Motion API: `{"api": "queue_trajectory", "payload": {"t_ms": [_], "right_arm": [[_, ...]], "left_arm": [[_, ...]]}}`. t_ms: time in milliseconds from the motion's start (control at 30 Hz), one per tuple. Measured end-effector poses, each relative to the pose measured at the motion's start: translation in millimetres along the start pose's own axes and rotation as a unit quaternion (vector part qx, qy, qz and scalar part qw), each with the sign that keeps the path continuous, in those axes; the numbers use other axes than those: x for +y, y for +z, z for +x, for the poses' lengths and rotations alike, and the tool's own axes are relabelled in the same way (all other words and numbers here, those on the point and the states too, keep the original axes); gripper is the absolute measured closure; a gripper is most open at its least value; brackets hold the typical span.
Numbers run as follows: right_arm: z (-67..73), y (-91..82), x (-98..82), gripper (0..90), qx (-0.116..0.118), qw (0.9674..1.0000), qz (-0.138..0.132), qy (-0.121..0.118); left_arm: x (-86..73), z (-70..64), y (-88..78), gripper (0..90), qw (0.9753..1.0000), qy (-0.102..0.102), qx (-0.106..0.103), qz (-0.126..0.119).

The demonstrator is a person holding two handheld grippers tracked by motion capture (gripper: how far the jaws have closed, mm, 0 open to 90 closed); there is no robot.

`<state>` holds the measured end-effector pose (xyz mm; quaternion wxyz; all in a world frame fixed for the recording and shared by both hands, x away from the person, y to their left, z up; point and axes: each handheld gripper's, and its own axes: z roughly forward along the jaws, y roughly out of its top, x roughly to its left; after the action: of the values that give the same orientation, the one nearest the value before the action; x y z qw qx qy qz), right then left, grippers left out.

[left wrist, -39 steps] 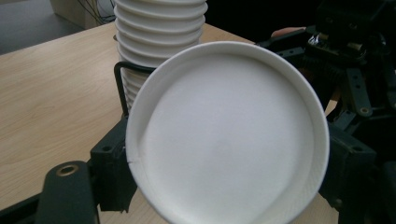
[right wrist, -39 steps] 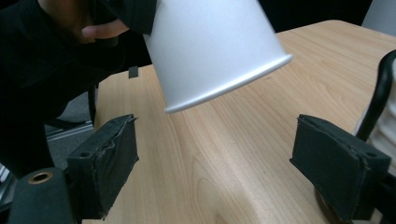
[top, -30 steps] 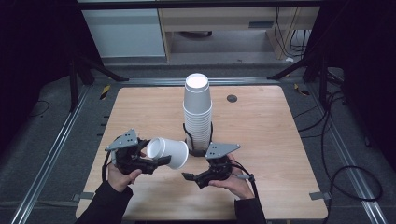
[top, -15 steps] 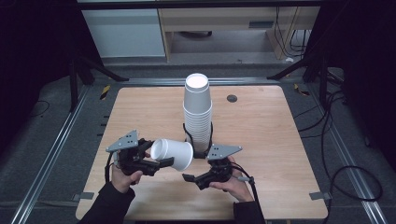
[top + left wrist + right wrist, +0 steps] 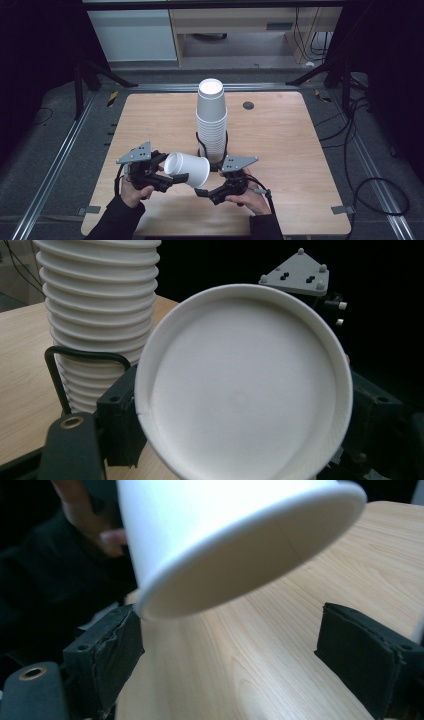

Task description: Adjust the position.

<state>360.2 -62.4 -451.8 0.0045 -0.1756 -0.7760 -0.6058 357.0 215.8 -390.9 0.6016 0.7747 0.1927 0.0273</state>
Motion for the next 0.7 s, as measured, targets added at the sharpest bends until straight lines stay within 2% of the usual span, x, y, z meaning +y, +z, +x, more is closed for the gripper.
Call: {"api": "queue_trajectory", "payload": {"t_ms": [200, 400, 700], "right_arm": [[0.1, 2.6, 0.4, 9.3, 0.002, 1.0, -0.006, -0.001], [1.8, 6.0, 0.9, 8.3, 0.015, 0.9998, -0.011, -0.004], [1.5, 10.5, 2.1, 6.4, 0.029, 0.9995, -0.004, -0.013]], "left_arm": [[-1.2, -2.2, 3.8, 20.7, 0.9998, 0.006, -0.018, 0.009], [-2.2, -3.1, 6.6, 20.8, 0.9994, 0.007, -0.031, 0.015], [-2.8, -3.1, 7.7, 21.0, 0.9988, 0.005, -0.043, 0.023]]}}
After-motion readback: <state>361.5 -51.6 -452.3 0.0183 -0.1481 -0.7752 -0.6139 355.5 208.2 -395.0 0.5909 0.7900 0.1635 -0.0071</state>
